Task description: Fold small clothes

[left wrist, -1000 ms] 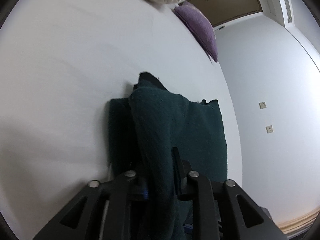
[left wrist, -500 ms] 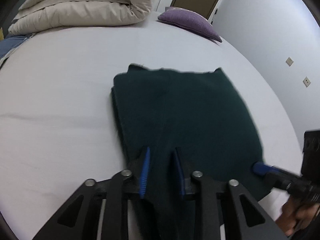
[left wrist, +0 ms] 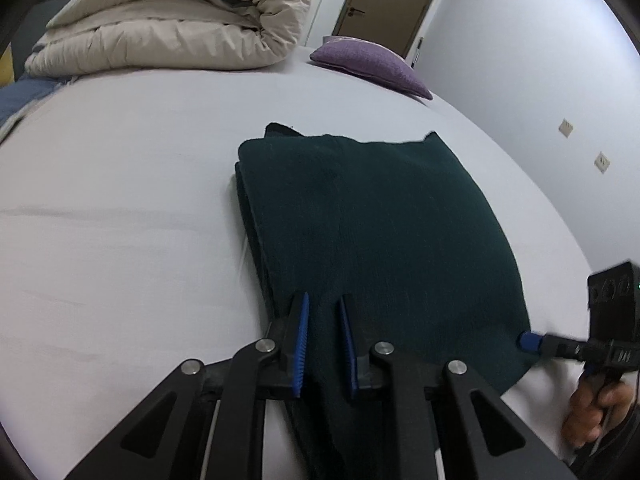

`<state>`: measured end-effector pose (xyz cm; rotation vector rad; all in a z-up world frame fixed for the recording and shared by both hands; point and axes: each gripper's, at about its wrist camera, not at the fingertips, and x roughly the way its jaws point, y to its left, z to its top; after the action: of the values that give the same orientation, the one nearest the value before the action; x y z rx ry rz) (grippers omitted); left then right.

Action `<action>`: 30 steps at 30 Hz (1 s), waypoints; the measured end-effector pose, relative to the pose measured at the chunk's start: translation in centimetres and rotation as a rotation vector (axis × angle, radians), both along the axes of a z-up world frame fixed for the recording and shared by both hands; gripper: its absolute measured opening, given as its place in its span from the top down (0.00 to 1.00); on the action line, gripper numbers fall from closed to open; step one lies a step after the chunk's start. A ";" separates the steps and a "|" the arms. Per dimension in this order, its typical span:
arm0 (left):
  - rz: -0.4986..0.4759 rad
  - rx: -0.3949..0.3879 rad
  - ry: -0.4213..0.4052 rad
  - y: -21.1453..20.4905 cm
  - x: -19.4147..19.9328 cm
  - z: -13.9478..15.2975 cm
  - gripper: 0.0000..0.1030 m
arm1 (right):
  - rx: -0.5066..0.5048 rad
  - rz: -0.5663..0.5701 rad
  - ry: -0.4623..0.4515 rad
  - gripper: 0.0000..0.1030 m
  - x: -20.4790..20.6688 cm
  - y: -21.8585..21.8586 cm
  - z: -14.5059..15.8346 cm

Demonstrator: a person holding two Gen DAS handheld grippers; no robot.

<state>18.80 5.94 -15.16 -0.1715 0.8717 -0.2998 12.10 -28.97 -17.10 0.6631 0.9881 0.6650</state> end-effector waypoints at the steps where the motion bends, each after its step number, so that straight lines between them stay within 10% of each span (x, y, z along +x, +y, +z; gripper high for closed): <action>1: -0.006 0.021 -0.006 0.0 -0.8 0.1 0.82 | 0.003 0.002 0.002 0.69 0.3 0.3 -0.2; 13: -0.007 0.047 -0.110 -1.5 2.1 8.7 0.54 | 0.029 -0.099 -0.084 0.63 4.6 -1.1 5.6; 21: -0.014 -0.044 0.073 -4.0 13.3 3.4 0.54 | 0.188 0.009 0.047 0.63 20.2 6.7 5.1; 30: 0.009 -0.288 0.113 1.6 14.9 -0.7 0.65 | 0.244 -0.141 0.195 0.69 29.8 4.4 -0.5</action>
<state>33.65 7.58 -15.83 -0.4635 0.9369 -0.4099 41.85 -24.54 -17.63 1.0184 1.0370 0.6089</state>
